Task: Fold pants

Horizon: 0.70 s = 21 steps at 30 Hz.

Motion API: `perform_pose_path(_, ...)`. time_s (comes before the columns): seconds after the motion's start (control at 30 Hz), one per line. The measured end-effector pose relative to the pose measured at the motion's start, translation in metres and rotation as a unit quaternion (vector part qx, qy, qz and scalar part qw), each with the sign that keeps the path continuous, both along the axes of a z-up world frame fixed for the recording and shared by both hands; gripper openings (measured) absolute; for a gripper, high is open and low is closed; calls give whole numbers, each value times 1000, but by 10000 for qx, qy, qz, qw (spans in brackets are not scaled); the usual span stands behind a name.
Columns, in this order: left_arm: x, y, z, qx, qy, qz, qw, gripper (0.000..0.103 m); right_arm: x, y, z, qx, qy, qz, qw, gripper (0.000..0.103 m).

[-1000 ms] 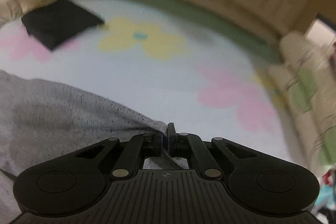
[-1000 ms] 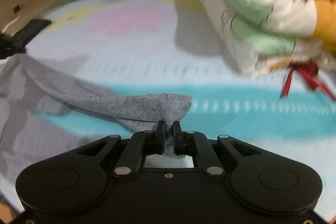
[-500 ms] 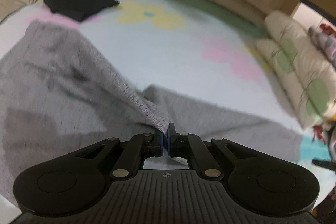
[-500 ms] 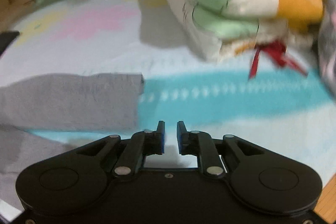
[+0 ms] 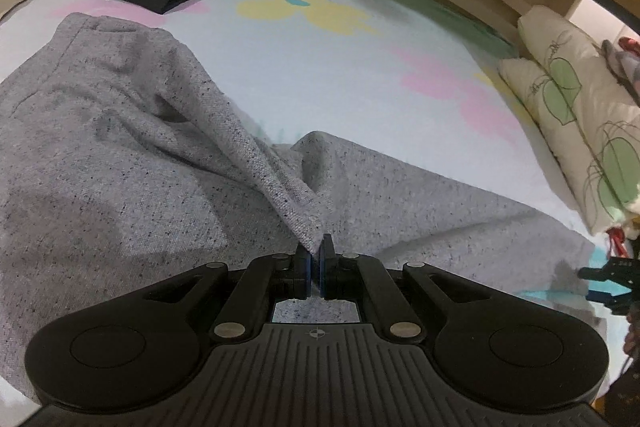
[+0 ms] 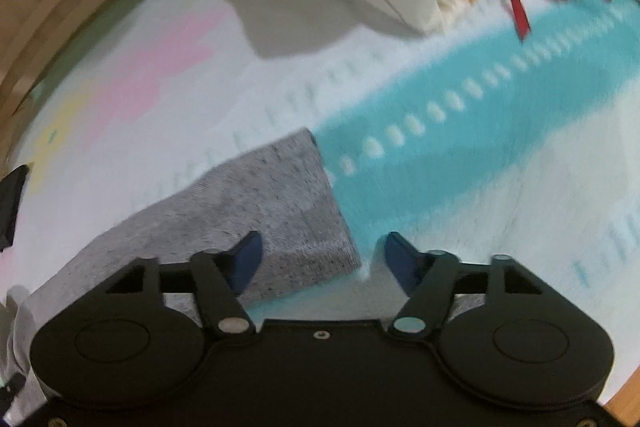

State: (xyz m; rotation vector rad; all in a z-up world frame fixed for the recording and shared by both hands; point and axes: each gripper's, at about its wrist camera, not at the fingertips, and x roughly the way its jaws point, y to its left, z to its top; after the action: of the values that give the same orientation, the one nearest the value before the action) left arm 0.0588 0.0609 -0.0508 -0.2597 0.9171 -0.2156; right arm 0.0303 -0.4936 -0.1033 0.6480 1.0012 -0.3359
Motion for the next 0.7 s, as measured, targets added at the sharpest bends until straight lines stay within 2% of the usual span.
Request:
perform_pose_path(0.1, -3, 0, 1, -49, 57, 25, 10000, 3, 1, 2, -2, -57, 30, -59, 10000, 60)
perform_pose_path(0.13, -2, 0, 1, -48, 61, 38, 10000, 3, 3, 4, -2, -71, 49, 10, 10000, 49)
perform_pose_path(0.17, -2, 0, 1, -56, 58, 48, 10000, 3, 5, 6, -1, -100, 87, 60, 9999, 33)
perform_pose_path(0.23, -1, -1, 5, -85, -3, 77, 9999, 3, 9, 8, 0, -117, 146, 188, 9996, 16)
perform_pose_path(0.3, 2, -5, 17, -100, -169, 63, 9998, 3, 10, 10, 5, -30, 83, 258, 9996, 15)
perform_pose_path(0.37, 3, -9, 38, -185, -504, 36, 9985, 3, 10, 13, 20, -68, -96, 320, 9994, 14)
perform_pose_path(0.53, -9, -16, 100, -128, -1487, -6, 9888, 3, -2, 6, 96, -217, -986, 248, 9946, 10)
perform_pose_path(0.6, -21, -12, 110, -148, -1634, -77, 9864, 3, -16, 1, 129, -335, -1335, 214, 9902, 10)
perform_pose_path(0.7, -45, -3, 103, -166, -1431, -267, 9892, 3, -39, -4, 148, -360, -1465, 190, 9884, 10)
